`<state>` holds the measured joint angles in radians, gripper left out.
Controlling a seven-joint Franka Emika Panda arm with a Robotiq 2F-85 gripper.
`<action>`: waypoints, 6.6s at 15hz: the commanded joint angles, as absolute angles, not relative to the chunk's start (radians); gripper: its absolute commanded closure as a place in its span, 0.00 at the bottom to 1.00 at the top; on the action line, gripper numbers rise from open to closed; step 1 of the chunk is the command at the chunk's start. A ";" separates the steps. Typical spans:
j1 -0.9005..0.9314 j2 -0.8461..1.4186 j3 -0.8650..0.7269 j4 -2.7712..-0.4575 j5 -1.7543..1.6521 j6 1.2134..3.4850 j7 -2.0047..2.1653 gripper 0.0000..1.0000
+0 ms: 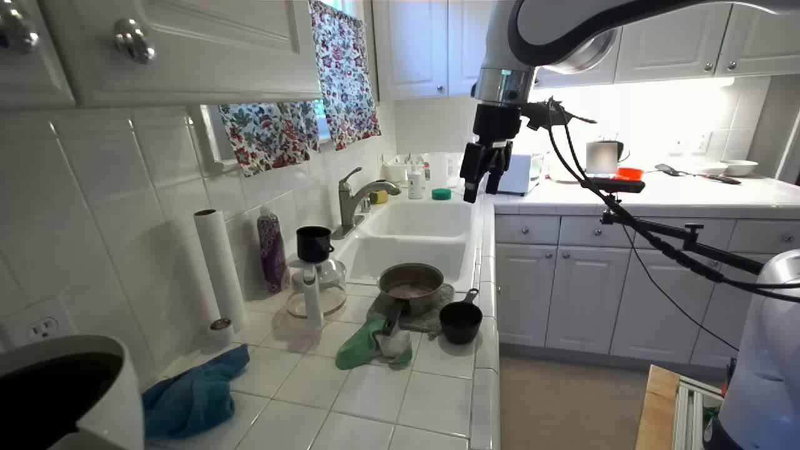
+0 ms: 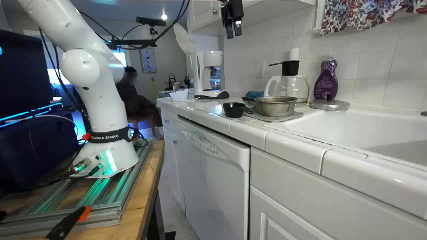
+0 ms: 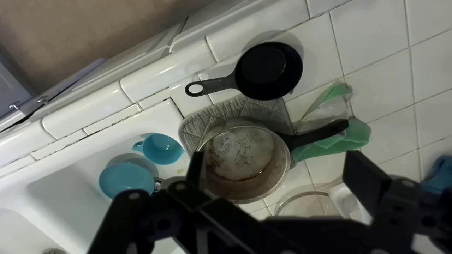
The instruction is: Put the green towel in the measuring cup.
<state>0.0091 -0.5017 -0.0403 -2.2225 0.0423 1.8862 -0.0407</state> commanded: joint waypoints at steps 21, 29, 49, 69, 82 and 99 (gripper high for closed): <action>0.034 -0.441 0.002 -2.235 0.065 1.909 -0.031 0.00; 0.115 -0.246 0.089 -2.259 0.055 1.967 -0.075 0.00; 0.161 -0.086 0.187 -2.299 -0.035 2.133 -0.003 0.00; 0.157 0.082 0.165 -2.291 -0.207 2.448 0.018 0.00; 0.171 0.169 0.156 -2.230 -0.297 2.574 0.026 0.00; 0.181 0.102 0.239 -2.248 -0.006 2.405 -0.135 0.97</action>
<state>0.1819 0.1509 0.2118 -2.2221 -0.1286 2.4649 -0.0399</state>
